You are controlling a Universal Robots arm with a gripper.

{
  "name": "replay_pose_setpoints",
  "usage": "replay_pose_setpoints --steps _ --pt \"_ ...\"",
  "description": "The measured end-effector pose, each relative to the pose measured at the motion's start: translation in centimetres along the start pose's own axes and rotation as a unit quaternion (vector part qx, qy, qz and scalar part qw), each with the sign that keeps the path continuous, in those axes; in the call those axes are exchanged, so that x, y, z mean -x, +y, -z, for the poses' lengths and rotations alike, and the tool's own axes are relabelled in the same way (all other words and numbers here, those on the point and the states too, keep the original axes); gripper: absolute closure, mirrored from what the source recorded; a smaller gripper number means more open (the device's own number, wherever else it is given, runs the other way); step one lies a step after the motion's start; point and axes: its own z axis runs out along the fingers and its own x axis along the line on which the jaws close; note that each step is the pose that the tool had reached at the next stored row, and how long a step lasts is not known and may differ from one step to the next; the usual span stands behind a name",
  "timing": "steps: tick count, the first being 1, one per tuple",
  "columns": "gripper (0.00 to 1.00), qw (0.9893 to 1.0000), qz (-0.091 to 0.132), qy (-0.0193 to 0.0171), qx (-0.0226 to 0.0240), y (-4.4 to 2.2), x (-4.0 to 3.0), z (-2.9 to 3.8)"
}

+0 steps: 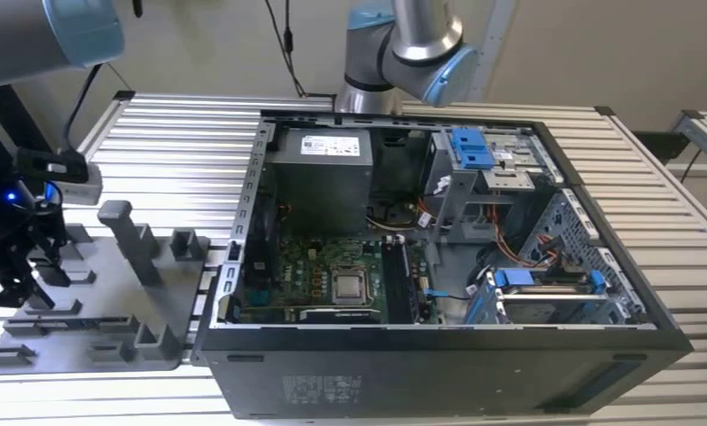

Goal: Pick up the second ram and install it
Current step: 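Pick up the second ram and move it above second insertion slot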

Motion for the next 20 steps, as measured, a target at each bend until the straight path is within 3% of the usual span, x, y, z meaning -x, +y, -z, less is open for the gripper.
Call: replay_pose_setpoints --steps 20 --pt "0.62 1.0000 0.002 0.0003 0.0002 -0.02 -0.16 -2.17"
